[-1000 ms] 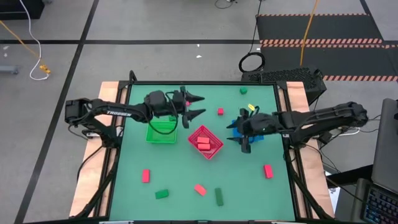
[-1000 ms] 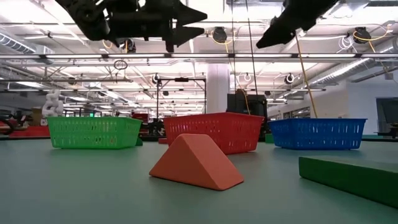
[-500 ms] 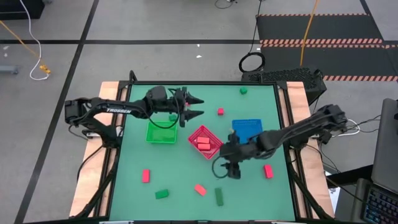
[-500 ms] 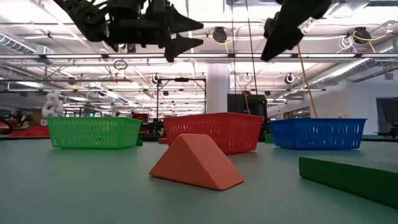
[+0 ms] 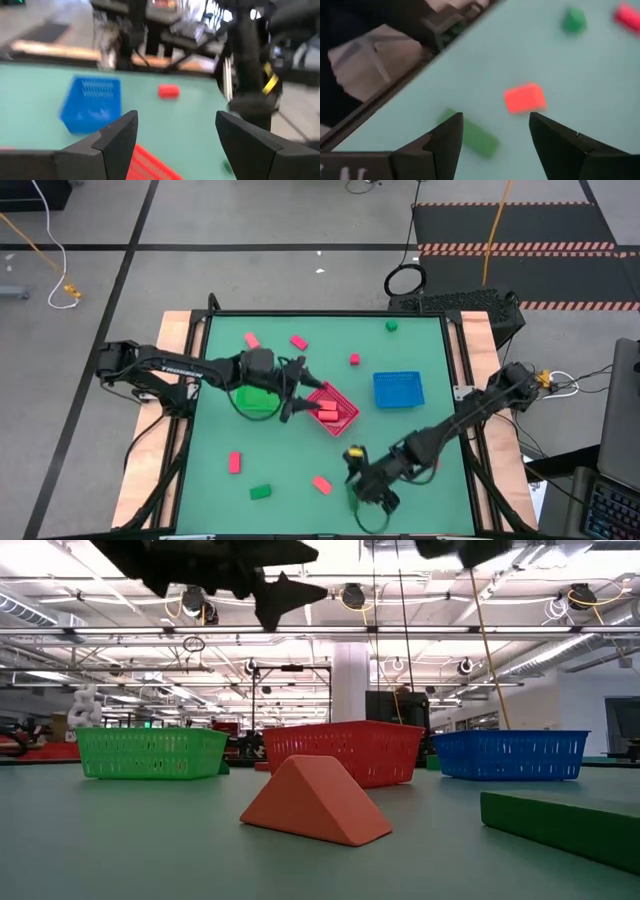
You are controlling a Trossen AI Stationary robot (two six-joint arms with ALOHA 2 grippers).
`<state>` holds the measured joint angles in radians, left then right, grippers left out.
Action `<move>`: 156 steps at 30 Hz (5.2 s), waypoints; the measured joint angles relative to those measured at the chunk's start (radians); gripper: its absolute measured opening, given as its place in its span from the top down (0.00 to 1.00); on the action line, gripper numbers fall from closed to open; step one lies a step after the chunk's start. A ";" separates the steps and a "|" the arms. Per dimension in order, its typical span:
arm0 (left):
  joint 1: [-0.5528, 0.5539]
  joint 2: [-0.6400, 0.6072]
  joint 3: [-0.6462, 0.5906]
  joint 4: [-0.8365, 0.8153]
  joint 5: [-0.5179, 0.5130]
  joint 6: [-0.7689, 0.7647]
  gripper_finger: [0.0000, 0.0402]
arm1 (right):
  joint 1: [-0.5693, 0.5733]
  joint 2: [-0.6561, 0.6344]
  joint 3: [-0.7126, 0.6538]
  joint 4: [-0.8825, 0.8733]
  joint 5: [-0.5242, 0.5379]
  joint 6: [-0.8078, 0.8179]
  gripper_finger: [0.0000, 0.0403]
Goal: Sort & place blocks by color
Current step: Put the green block into the blue bin
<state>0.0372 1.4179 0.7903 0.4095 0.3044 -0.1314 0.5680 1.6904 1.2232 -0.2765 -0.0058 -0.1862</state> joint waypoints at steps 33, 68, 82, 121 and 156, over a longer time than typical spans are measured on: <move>-0.356 -0.005 -0.001 -0.025 -0.464 -0.165 0.33 | 0.022 0.148 -0.001 0.023 -0.062 -0.763 0.45; -0.447 -0.005 -0.001 -0.113 -0.551 -0.231 0.33 | -0.039 0.210 -0.002 -0.196 -0.149 -0.636 0.55; -0.447 -0.005 0.000 -0.122 -0.550 -0.255 0.33 | -0.029 0.148 -0.006 -0.202 -0.153 -0.295 0.61; -0.464 -0.005 0.000 -0.148 -0.550 -0.264 0.33 | -0.017 0.129 -0.204 0.161 -0.142 -0.059 0.76; -0.486 -0.004 0.000 -0.156 -0.593 -0.267 0.33 | -0.651 -0.502 -0.475 -0.391 0.303 0.602 0.73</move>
<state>-0.4487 1.4136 0.7898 0.2539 -0.2884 -0.3985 -0.0831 1.1888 0.7486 -0.6670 0.2967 0.4153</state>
